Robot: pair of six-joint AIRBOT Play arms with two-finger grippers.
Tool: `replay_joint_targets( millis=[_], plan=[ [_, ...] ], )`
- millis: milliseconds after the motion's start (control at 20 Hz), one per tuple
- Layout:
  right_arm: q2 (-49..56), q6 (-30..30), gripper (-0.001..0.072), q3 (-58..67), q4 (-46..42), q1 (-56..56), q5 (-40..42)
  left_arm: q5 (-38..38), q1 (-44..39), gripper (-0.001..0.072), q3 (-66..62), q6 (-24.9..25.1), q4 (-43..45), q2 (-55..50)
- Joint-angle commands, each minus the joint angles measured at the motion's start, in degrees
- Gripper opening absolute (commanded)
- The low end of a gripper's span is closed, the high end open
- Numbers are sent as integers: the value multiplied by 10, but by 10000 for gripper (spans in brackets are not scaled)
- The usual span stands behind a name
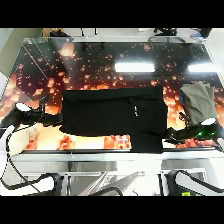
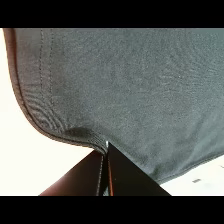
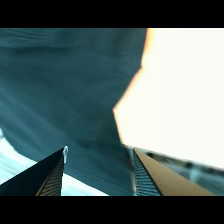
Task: Fold the shirts.
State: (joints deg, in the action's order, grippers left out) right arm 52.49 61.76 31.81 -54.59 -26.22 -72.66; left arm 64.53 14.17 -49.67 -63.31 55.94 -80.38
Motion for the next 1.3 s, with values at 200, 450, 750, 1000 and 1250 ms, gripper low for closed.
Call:
replay_joint_targets(
  millis=[200,450,750,1000,1250],
  plan=[
    [97,-124,235,-14,148,7,24,7,0,15,1,1,-1,0],
    [25,-101,32,-9,159,5,-19,22,0,15,1,0,2,0],
    [-143,167,32,-2,-78,5,-70,59,8,15,-26,-84,164,0],
    [-186,137,32,-2,-23,6,-95,65,25,14,-25,-87,160,0],
    [-166,13,32,5,218,6,14,59,-10,14,-38,-85,145,0]
  ],
)
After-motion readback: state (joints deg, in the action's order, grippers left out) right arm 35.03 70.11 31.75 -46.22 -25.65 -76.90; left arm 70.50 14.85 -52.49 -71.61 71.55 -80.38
